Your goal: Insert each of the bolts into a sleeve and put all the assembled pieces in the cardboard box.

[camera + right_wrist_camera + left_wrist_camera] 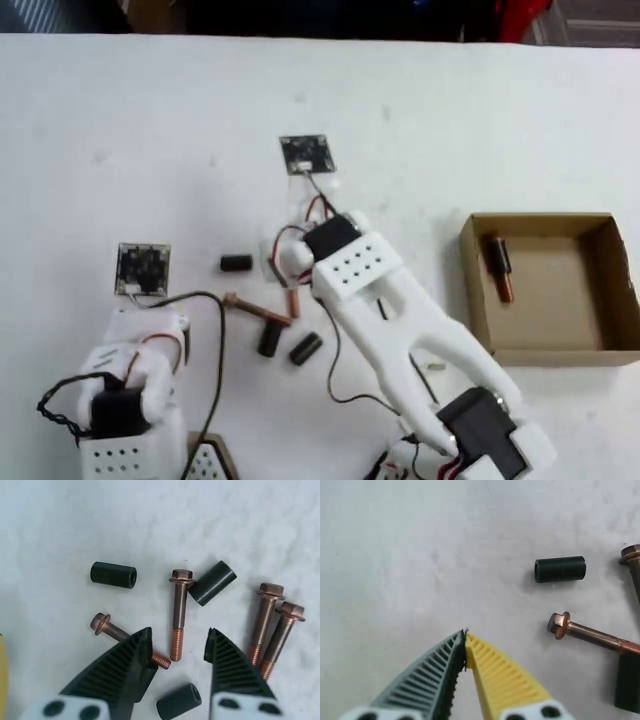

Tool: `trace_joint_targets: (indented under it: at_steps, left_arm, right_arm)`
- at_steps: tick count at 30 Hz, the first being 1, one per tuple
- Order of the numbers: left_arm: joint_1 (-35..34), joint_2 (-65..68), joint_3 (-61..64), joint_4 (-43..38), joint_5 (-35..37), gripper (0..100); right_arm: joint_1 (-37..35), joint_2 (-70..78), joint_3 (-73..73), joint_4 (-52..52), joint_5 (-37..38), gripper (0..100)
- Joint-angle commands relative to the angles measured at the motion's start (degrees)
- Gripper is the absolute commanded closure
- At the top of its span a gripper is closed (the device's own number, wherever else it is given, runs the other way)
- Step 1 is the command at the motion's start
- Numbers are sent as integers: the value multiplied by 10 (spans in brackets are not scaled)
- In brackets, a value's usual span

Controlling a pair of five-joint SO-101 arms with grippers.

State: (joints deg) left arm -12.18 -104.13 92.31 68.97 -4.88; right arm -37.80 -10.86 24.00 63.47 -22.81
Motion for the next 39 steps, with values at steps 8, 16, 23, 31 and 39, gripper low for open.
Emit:
trace_joint_targets:
  at_steps: [8, 16, 23, 31, 39]
  left_arm:
    - [-7, -3, -4, -4, 2, 979]
    - [-7, -3, -4, -4, 2, 979]
    - [-7, -3, -3, -4, 2, 979]
    - [-7, -3, -3, -4, 2, 979]
    - [-7, -3, -3, -4, 2, 979]
  right_arm:
    - [7, -4, -18, -22, -94, 836]
    - [10, -4, -18, -25, -149, 836]
    - [11, -4, 35, -106, -160, 836]
    - [25, -4, 76, -151, -236, 836]
    - [72, -4, 125, -199, -304, 836]
